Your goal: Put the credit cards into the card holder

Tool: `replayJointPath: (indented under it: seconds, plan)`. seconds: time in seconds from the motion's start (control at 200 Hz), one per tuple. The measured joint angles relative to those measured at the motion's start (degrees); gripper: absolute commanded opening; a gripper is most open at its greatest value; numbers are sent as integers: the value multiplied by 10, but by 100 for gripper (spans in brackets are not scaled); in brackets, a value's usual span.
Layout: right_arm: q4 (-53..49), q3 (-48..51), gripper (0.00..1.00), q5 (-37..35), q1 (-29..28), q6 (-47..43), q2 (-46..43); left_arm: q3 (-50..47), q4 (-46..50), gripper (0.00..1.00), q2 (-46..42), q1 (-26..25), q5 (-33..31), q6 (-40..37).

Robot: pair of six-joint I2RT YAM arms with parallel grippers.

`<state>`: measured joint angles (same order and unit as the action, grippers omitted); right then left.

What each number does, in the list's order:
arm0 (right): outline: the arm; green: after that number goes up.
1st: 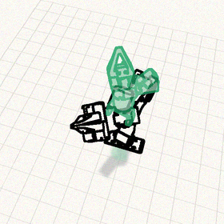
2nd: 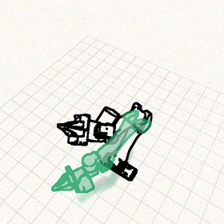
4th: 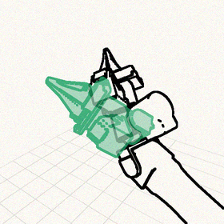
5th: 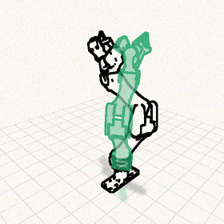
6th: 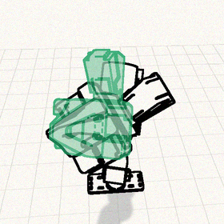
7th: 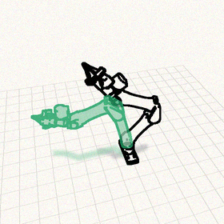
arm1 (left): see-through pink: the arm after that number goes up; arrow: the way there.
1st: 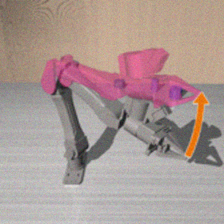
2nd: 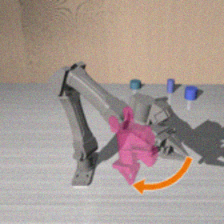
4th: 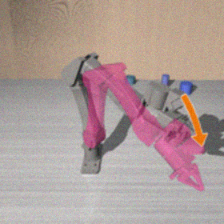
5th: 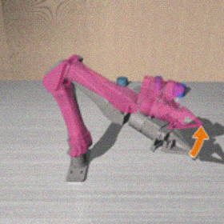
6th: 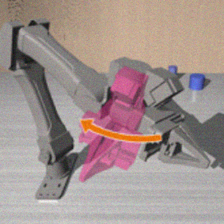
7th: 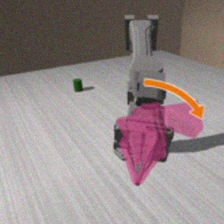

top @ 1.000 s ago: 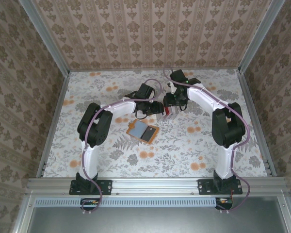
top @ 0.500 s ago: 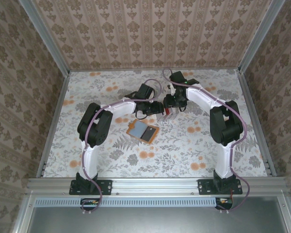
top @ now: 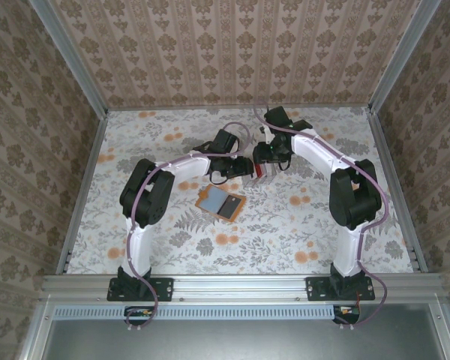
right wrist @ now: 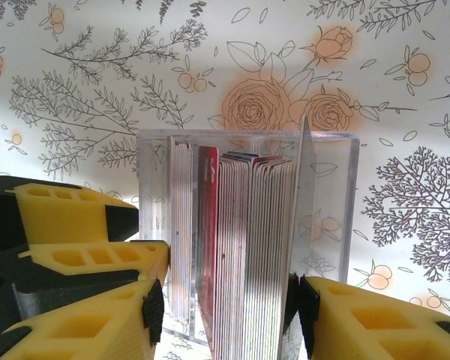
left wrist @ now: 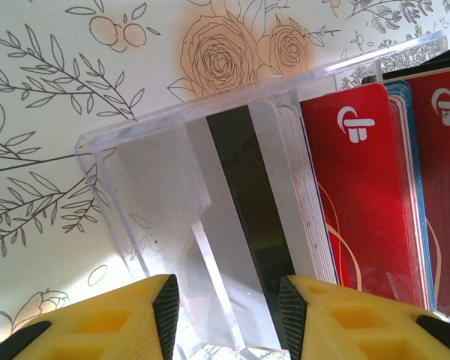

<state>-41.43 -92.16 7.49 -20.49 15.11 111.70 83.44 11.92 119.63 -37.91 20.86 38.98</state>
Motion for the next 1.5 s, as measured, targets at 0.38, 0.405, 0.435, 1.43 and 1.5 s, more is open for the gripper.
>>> replayJointPath:
  seconds: [0.38,0.405,0.435,1.43,1.5]
  plan:
    - [0,0,30,3,13,-1,0,0,0,45,0,0,0,0]
    - [0,0,28,3,14,-2,-1,0,0,45,0,-1,0,0]
    - [0,1,25,3,16,-1,-2,0,-1,45,0,-1,0,0]
    - [51,78,0,-4,55,-7,-154,0,0,49,-63,-3,0,-2]
    - [109,107,0,26,57,7,-166,-16,-38,50,-79,-1,13,12]
